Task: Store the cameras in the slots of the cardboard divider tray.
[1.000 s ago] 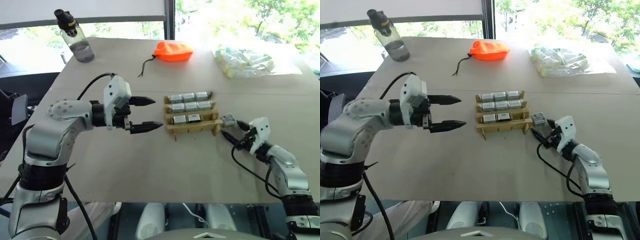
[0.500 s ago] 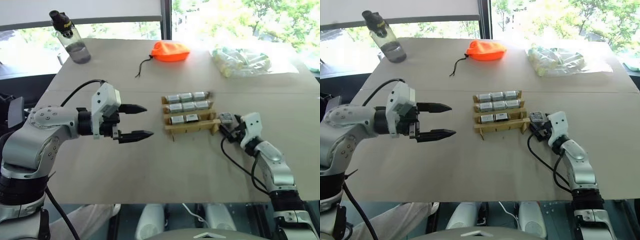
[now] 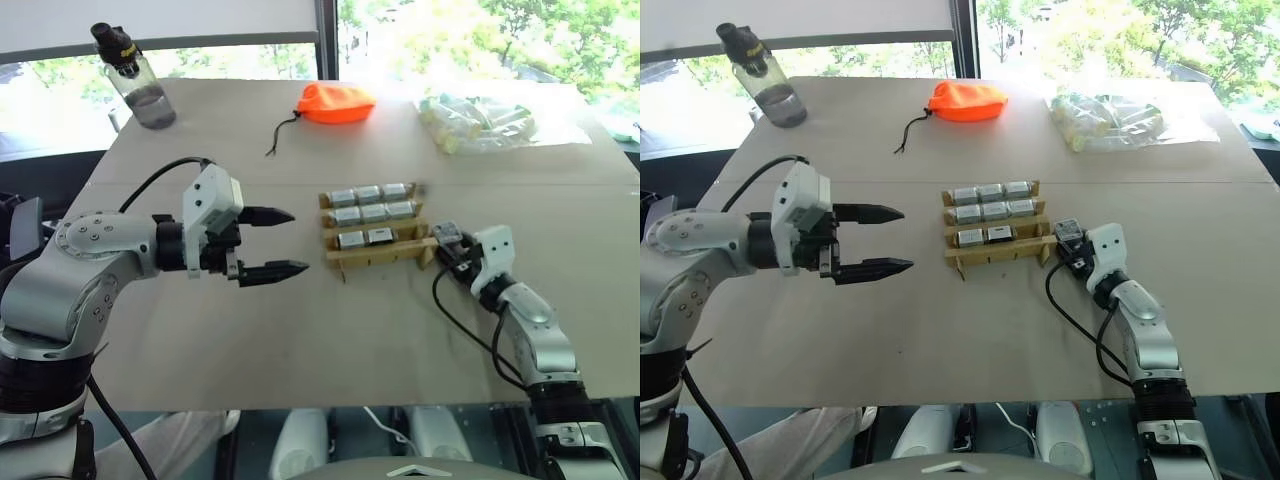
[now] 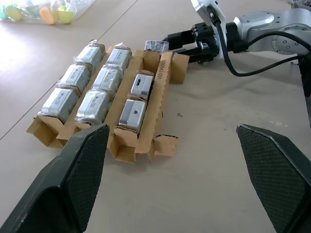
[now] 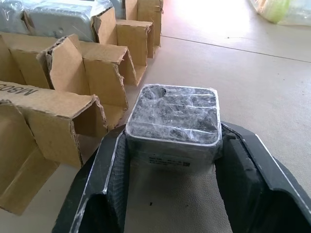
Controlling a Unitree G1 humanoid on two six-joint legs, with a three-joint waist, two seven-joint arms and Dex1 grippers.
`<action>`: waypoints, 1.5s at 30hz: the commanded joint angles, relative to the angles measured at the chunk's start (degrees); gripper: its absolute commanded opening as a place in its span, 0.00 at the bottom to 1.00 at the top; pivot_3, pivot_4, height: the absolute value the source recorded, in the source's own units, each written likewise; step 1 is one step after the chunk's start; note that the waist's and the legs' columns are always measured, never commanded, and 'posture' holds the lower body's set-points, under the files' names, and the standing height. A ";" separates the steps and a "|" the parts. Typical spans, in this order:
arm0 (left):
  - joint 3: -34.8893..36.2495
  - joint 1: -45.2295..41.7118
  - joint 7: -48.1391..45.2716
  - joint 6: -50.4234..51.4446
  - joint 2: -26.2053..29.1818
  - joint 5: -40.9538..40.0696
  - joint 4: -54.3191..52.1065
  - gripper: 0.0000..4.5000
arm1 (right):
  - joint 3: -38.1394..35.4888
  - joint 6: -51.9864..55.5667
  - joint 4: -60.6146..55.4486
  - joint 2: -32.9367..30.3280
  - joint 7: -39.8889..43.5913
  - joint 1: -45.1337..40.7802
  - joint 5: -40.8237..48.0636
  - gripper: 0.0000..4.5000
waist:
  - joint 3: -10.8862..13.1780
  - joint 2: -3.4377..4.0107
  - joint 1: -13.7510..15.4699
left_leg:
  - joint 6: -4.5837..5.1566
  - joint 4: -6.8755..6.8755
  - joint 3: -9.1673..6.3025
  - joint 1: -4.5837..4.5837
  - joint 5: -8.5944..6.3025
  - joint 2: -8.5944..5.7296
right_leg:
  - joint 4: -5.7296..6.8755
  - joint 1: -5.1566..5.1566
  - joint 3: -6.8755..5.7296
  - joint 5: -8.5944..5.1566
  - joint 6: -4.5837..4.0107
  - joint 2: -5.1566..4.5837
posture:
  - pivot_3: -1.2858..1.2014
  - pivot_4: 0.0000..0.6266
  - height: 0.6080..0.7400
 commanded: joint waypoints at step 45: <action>-25.42 -34.41 -11.12 -7.35 -30.41 15.97 39.60 0.98 | 16.41 -80.59 27.30 -25.10 13.30 -35.11 -33.20 0.43 | 0.08 -0.05 0.21 | -0.02 0.06 0.33 -0.10 0.03 -0.03 | 0.01 -0.16 -0.11 0.01 0.03 -0.03 | 0.52 0.24 0.89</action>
